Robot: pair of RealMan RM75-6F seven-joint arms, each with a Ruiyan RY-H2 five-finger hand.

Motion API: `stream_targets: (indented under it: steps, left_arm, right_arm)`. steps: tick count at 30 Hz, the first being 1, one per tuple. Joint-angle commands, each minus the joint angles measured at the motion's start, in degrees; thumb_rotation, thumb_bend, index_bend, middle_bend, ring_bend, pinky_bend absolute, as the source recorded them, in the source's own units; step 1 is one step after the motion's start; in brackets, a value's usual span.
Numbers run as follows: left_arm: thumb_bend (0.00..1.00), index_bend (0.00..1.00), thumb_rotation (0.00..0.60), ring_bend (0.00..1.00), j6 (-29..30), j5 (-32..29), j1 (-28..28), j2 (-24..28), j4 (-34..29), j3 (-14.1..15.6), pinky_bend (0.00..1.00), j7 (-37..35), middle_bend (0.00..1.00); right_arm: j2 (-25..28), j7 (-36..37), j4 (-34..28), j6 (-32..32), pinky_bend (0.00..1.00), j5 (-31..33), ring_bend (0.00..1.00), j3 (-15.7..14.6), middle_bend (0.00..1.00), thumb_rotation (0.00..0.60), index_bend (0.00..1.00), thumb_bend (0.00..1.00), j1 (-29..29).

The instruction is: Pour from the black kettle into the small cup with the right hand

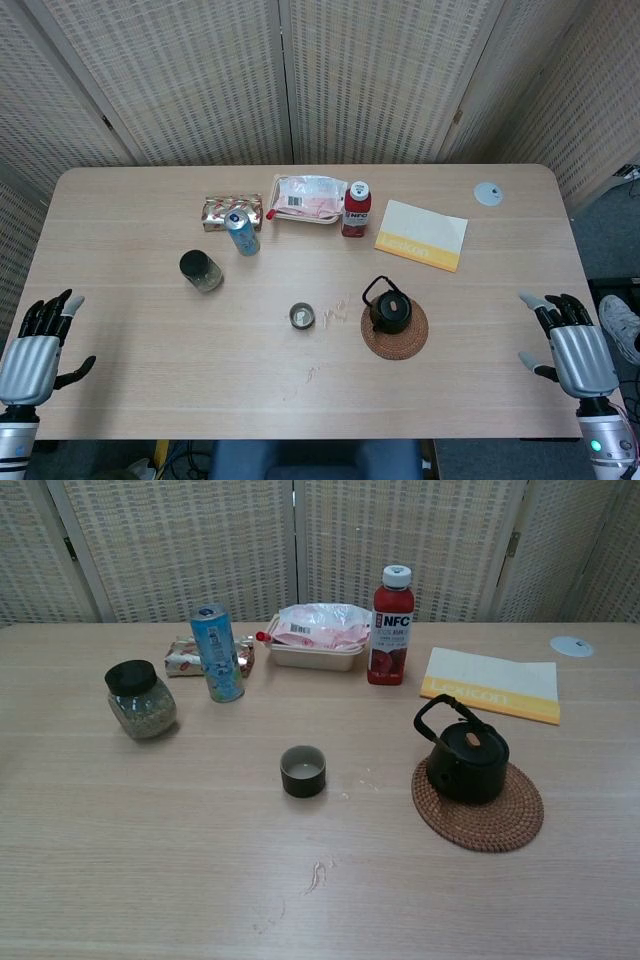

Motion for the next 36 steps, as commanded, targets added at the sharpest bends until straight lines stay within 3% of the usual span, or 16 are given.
stream_targets:
  steps: [1, 15, 22, 31, 36]
  left_arm:
    - [0.24, 0.08, 0.6, 0.07, 0.0, 0.0, 0.0, -0.1, -0.1, 0.0, 0.02, 0.2, 0.01]
    - [0.24, 0.09, 0.6, 0.07, 1.1, 0.2, 0.4, 0.5, -0.5, -0.1, 0.02, 0.2, 0.01]
    - [0.24, 0.09, 0.6, 0.07, 1.5, 0.2, 0.7, 0.4, -0.6, 0.1, 0.02, 0.1, 0.01]
    - [0.24, 0.09, 0.6, 0.07, 1.5, 0.5, 0.8, 0.7, -0.3, 0.2, 0.02, -0.6, 0.01]
    - [0.24, 0.09, 0.6, 0.07, 1.7, 0.6, 1.0, 0.7, -0.2, 0.4, 0.02, -0.9, 0.01]
  right_arm:
    - [0.0, 0.1, 0.0, -0.2, 0.15, 0.1, 0.18, 0.0, 0.3, 0.6, 0.18, 0.05, 0.1]
    - [0.9, 1.3, -0.7, -0.7, 0.15, -1.4, 0.18, 0.0, 0.3, 0.6, 0.18, 0.05, 1.0]
    - [1.7, 1.3, -2.8, -4.4, 0.15, -3.1, 0.18, 0.5, 0.32, 0.6, 0.18, 0.05, 4.3]
    - [1.8, 0.1, -6.3, -14.4, 0.15, -3.1, 0.18, 1.8, 0.34, 0.6, 0.18, 0.06, 11.7]
    - [0.3, -0.5, -6.7, -20.4, 0.15, -1.6, 0.18, 3.5, 0.37, 0.6, 0.18, 0.22, 16.6]
